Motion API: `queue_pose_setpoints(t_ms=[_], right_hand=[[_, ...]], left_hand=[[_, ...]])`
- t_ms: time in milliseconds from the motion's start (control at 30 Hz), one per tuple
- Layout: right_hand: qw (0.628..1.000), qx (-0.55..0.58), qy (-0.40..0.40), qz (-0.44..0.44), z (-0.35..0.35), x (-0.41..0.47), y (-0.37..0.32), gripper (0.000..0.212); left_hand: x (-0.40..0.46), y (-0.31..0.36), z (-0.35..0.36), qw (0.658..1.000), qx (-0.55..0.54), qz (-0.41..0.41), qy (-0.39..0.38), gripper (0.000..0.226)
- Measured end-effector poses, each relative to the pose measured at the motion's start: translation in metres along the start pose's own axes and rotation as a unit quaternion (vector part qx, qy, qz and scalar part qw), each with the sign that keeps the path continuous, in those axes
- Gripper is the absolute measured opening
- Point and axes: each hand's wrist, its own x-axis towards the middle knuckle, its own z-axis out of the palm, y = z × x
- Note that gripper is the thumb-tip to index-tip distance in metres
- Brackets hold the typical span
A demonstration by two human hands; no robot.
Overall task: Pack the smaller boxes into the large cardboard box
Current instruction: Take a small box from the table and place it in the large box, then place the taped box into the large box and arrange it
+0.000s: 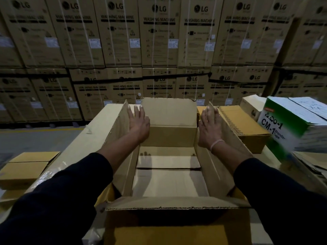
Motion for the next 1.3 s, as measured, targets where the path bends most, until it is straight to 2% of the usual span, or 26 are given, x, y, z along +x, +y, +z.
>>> queue_pose_setpoints(t_ms=[100, 167, 300, 567, 767, 900, 1033, 1100, 1300], right_hand=[[0.999, 0.049, -0.022, 0.004, -0.008, -0.001, 0.005, 0.093], [0.99, 0.132, -0.056, 0.016, -0.015, 0.004, 0.011, 0.092], [0.943, 0.313, -0.112, 0.037, -0.031, 0.02, 0.032, 0.094], [0.896, 0.433, -0.067, 0.067, -0.026, 0.02, 0.102, 0.1], [0.868, 0.486, -0.044, 0.09, 0.032, -0.007, 0.175, 0.09], [0.862, 0.497, -0.05, 0.091, 0.09, -0.024, 0.235, 0.088], [0.855, 0.505, -0.077, 0.09, 0.141, -0.037, 0.276, 0.086], [0.853, 0.51, -0.086, 0.077, 0.164, -0.043, 0.29, 0.085], [0.843, 0.521, -0.128, 0.04, 0.217, -0.036, 0.305, 0.082]], left_hand=[[0.005, 0.006, 0.0, 0.996, -0.076, 0.032, 0.015, 0.072], [0.01, 0.012, -0.005, 0.984, -0.166, 0.059, 0.015, 0.081], [0.015, 0.034, -0.021, 0.95, -0.301, 0.08, 0.012, 0.086], [0.014, 0.087, -0.079, 0.919, -0.386, 0.082, 0.014, 0.089], [0.007, 0.153, -0.137, 0.877, -0.471, 0.08, 0.044, 0.081], [-0.008, 0.212, -0.179, 0.865, -0.484, 0.097, 0.088, 0.074], [-0.018, 0.273, -0.208, 0.881, -0.447, 0.114, 0.107, 0.07], [-0.018, 0.304, -0.214, 0.893, -0.423, 0.124, 0.087, 0.07], [-0.002, 0.382, -0.205, 0.91, -0.397, 0.113, -0.034, 0.078]])
